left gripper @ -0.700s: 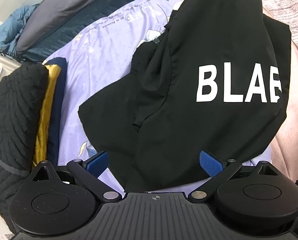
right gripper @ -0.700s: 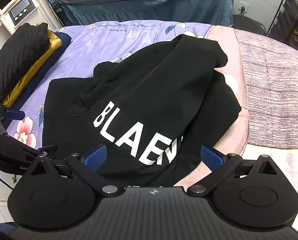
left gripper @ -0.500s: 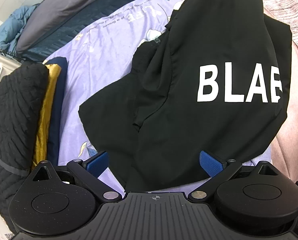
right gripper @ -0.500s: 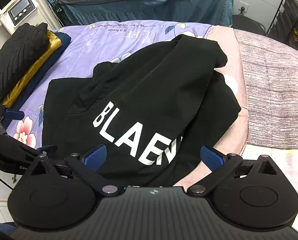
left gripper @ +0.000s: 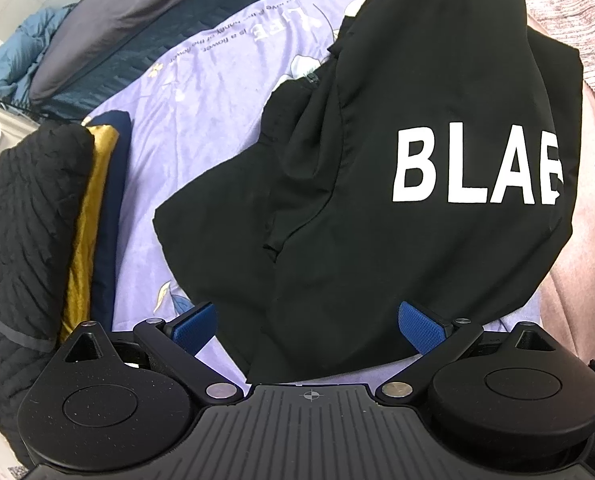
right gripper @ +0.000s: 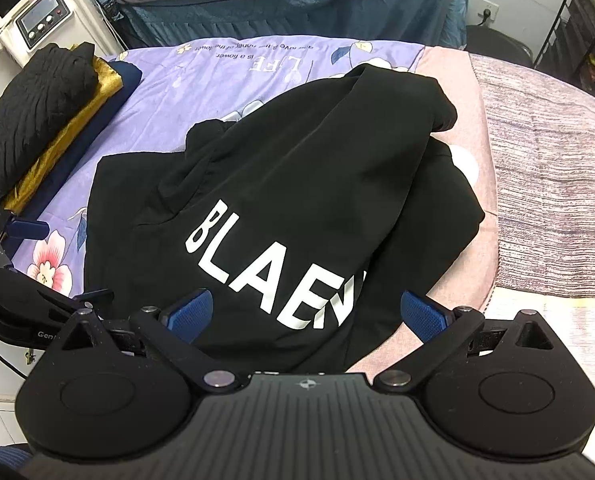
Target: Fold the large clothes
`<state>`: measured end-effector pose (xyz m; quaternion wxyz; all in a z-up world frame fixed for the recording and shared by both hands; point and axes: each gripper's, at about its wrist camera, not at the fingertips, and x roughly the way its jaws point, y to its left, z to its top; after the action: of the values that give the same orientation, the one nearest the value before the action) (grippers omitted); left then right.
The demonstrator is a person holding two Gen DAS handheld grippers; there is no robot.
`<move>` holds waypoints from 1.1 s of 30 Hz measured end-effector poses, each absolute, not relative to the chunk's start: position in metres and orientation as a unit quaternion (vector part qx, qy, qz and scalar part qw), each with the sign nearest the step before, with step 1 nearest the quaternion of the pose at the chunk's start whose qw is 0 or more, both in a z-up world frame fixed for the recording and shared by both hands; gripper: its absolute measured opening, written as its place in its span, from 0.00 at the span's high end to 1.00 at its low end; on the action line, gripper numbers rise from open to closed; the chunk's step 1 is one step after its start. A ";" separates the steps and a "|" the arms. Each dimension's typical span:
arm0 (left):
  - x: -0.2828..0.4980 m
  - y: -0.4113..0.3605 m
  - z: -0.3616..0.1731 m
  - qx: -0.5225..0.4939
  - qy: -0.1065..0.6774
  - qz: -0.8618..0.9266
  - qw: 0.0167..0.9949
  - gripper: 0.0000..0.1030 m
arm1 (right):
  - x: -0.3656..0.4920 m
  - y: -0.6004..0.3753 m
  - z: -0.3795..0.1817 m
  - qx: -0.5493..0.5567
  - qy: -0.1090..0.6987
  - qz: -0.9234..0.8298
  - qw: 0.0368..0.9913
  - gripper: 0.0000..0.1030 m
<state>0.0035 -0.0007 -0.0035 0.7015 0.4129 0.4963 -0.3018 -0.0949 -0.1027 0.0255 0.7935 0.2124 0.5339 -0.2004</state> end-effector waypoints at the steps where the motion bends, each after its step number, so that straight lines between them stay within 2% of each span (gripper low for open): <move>1: 0.003 -0.001 -0.004 0.413 0.497 -0.302 0.701 0.00 | -0.095 -0.103 0.025 0.212 0.533 -0.200 0.794 0.02; 33: 0.015 0.003 -0.013 0.404 0.516 -0.287 0.699 0.00 | -0.085 -0.103 0.016 0.211 0.543 -0.192 0.790 0.02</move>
<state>0.0150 0.0033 -0.0129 0.6987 0.4044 0.5156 -0.2871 -0.0850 -0.1030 0.0165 0.7898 0.2111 0.5431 -0.1916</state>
